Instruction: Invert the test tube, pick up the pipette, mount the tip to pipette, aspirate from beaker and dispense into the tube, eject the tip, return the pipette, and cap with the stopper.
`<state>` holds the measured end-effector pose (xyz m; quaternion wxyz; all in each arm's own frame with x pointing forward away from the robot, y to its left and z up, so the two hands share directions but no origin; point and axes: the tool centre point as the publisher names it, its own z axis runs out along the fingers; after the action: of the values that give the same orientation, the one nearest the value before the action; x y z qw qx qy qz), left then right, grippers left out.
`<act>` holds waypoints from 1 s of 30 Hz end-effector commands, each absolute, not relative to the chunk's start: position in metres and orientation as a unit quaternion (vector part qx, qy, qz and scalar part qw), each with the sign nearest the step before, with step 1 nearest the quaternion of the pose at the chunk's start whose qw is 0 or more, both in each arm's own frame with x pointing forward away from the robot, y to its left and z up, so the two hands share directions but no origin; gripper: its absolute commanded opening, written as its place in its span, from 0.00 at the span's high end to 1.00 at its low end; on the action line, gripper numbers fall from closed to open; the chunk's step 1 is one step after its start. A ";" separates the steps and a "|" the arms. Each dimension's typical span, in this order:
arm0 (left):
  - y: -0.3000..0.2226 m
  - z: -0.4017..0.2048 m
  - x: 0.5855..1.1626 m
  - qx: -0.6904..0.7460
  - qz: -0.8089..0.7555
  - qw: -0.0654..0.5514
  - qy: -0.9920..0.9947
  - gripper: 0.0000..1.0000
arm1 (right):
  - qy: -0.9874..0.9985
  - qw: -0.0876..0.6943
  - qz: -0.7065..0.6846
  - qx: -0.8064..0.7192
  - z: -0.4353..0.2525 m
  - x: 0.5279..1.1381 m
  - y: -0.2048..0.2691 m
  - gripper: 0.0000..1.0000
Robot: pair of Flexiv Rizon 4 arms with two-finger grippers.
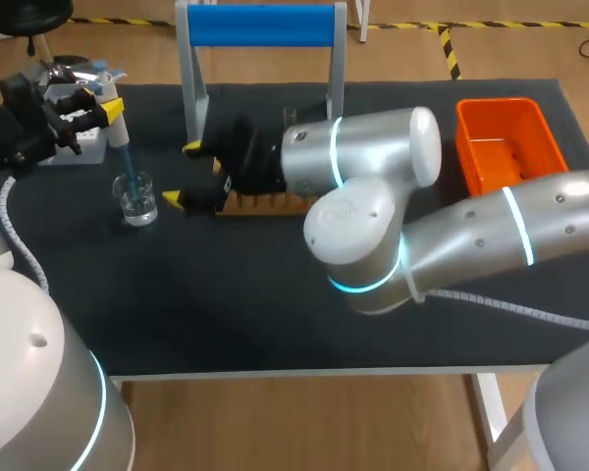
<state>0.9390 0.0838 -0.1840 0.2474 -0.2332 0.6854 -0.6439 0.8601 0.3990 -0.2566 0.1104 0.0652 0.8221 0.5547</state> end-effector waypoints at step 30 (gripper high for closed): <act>0.083 -0.184 0.939 -0.233 -0.644 0.248 0.685 1.00 | 0.742 -0.132 0.645 -0.130 -0.104 0.921 0.390 1.00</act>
<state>0.9389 0.0837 -0.1839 0.2475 -0.2333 0.6856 -0.6437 0.9124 0.3815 -0.1014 -0.0180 -0.0303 0.7648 0.6433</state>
